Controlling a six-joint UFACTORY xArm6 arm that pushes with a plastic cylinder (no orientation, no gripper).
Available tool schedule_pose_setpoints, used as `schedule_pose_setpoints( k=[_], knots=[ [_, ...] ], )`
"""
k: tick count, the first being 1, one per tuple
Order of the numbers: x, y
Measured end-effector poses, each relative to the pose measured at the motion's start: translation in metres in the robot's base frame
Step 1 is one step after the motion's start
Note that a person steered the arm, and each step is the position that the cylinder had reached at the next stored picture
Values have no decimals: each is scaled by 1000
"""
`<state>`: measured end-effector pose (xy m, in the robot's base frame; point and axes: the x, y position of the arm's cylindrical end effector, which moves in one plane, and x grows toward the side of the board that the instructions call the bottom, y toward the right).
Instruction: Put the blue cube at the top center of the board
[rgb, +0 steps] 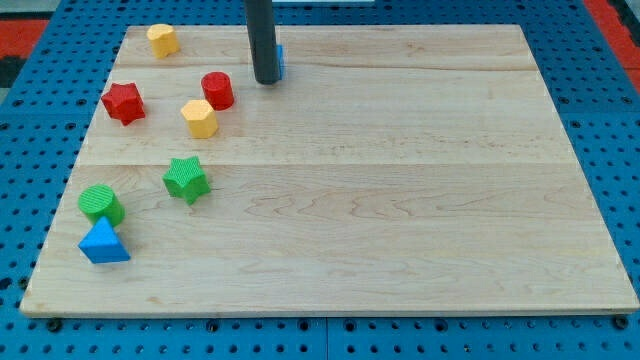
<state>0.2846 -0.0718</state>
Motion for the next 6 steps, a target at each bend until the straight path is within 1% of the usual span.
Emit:
schedule_pose_setpoints(
  k=[1,3,4,5,6],
  knots=[
    [-10,-1],
    [4,1],
    [-5,-68],
    [-34,-35],
    [-37,4]
  ],
)
